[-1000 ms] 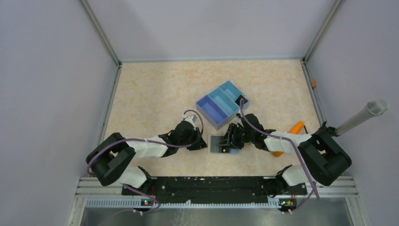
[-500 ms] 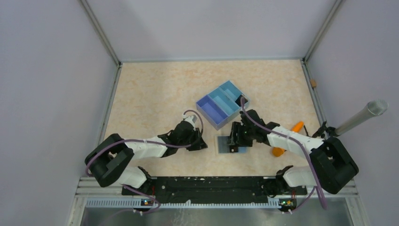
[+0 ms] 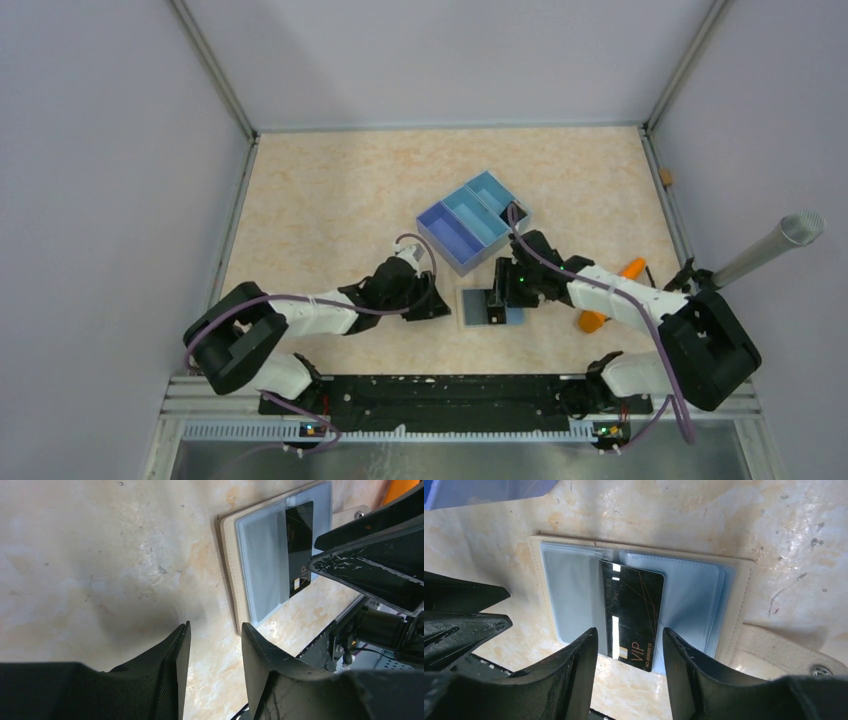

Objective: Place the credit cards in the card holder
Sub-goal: Insert the credit card into the card holder.

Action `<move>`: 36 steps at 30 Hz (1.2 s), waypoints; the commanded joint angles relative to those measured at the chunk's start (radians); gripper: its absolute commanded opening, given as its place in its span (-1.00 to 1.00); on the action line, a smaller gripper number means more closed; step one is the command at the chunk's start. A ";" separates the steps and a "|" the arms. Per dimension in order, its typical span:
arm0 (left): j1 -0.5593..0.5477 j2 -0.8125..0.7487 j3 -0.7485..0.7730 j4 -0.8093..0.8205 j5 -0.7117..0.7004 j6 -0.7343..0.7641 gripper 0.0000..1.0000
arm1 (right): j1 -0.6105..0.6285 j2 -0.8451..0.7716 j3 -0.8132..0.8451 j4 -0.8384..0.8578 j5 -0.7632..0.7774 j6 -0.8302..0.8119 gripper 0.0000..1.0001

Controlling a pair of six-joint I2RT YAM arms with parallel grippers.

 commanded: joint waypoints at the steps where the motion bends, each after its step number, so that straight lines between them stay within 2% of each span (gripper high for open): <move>1: -0.013 0.056 0.037 0.102 0.036 -0.038 -0.09 | 0.007 0.039 -0.002 0.080 -0.034 -0.019 -0.03; 13: -0.017 0.169 0.051 0.208 0.078 -0.068 -0.34 | 0.016 0.057 -0.052 0.201 -0.153 0.039 -0.19; 24: -0.018 0.164 0.034 0.231 0.079 -0.088 -0.40 | 0.094 0.122 -0.020 0.319 -0.187 0.120 -0.30; 28: -0.018 0.132 0.030 0.189 0.048 -0.077 -0.40 | 0.104 0.100 0.002 0.277 -0.129 0.119 -0.30; 33: -0.017 0.083 0.037 0.117 0.007 -0.048 -0.26 | 0.099 0.000 0.062 0.077 0.012 0.073 -0.05; 36: -0.017 0.065 0.045 0.087 0.001 -0.035 -0.19 | 0.061 -0.047 0.058 0.009 0.039 0.057 0.03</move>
